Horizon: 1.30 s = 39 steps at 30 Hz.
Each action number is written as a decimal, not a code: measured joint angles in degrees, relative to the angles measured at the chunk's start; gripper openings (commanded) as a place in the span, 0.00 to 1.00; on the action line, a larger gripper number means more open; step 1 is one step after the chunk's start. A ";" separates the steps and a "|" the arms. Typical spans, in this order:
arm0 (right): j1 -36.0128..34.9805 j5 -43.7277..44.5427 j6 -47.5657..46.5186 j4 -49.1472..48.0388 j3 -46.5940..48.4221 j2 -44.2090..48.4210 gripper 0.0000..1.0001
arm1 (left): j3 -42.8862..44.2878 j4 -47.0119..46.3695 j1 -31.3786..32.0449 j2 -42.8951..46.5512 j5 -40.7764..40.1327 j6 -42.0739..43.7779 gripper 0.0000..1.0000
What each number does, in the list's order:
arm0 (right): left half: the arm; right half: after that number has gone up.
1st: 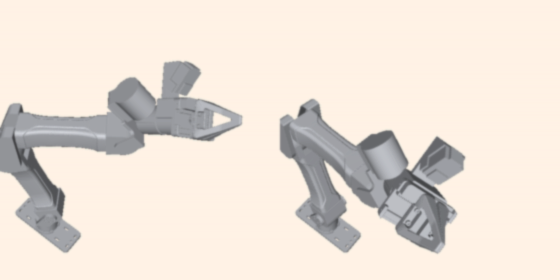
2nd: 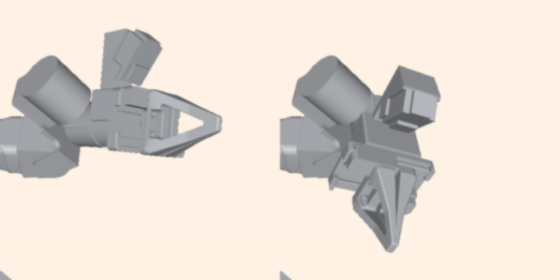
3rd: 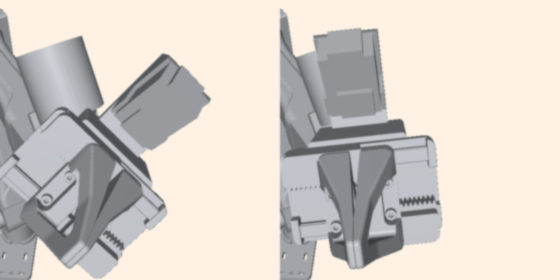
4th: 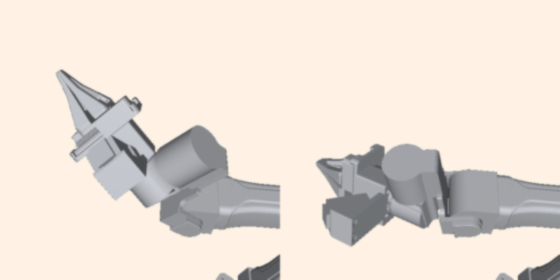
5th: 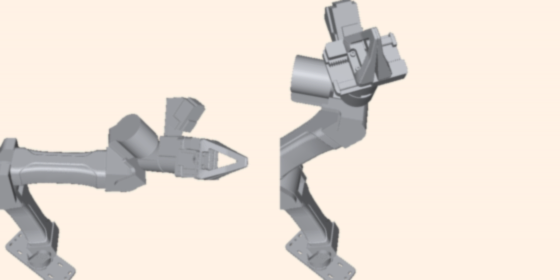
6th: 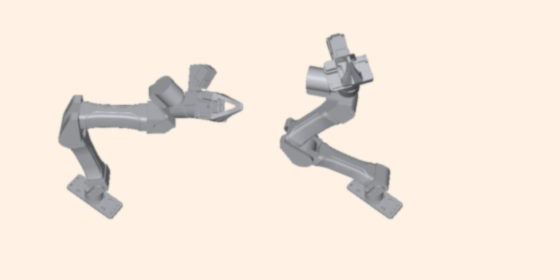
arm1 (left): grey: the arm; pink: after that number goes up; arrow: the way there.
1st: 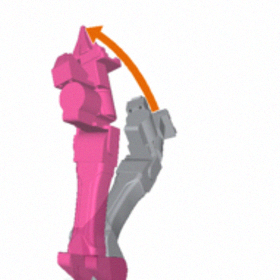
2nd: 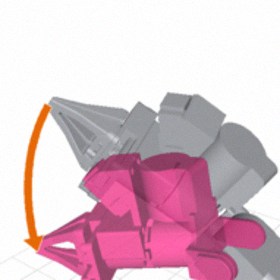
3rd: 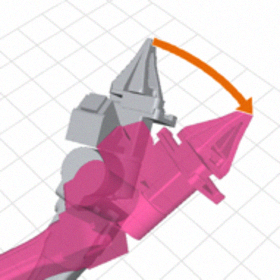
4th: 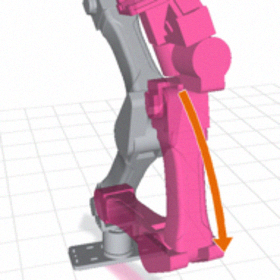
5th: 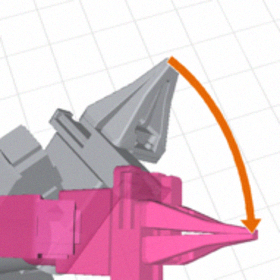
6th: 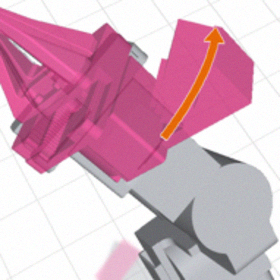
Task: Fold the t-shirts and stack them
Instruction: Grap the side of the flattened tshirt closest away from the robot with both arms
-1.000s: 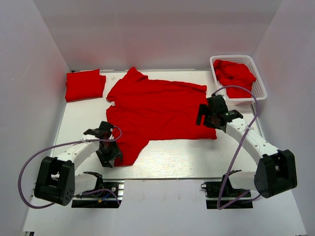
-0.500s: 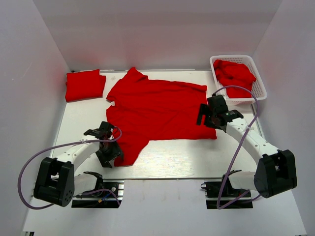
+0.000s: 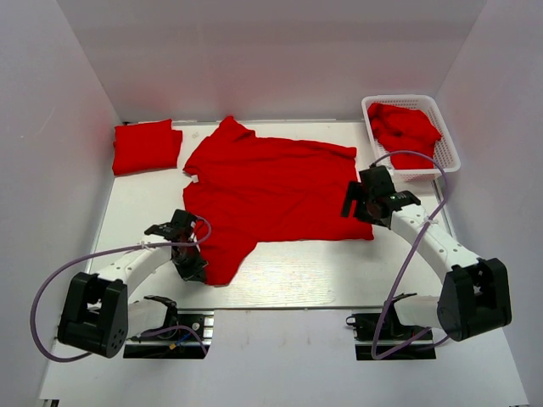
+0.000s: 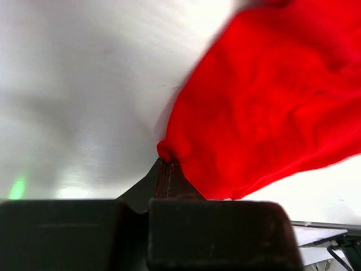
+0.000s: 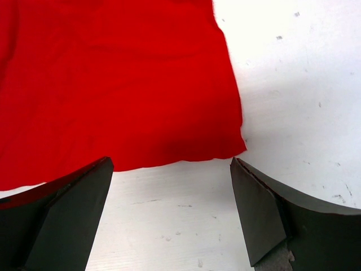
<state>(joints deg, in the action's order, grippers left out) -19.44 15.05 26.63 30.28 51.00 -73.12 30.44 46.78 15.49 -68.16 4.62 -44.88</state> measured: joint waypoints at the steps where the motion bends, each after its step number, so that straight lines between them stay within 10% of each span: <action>1: 0.26 0.00 0.07 0.07 -0.48 0.00 0.90 | -0.17 -0.94 0.02 0.28 0.46 0.35 0.00; 25: 6.60 0.68 4.70 -5.88 -7.80 -8.11 0.74 | 0.83 -6.56 0.46 5.33 -2.71 6.43 0.00; 29: 6.86 0.28 4.70 -8.00 -8.61 -9.16 0.43 | 1.38 -6.49 0.46 5.20 -2.71 6.73 0.00; 33: 7.19 -0.28 5.33 -8.66 -8.85 -10.34 0.40 | 2.58 -6.43 0.46 5.16 -2.75 7.21 0.00; 36: 7.34 -0.20 5.22 -9.40 -9.33 -10.12 0.04 | 3.34 -6.25 0.46 5.38 -3.02 7.43 0.00; 39: 7.43 -0.22 5.77 -9.84 -9.92 -9.51 0.00 | 4.02 -5.35 0.46 6.34 -3.26 7.93 0.00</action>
<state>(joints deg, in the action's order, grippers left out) -12.01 14.83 32.40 20.45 41.08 -82.63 34.46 41.43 15.94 -61.82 1.37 -36.95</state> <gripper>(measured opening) 0.022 0.009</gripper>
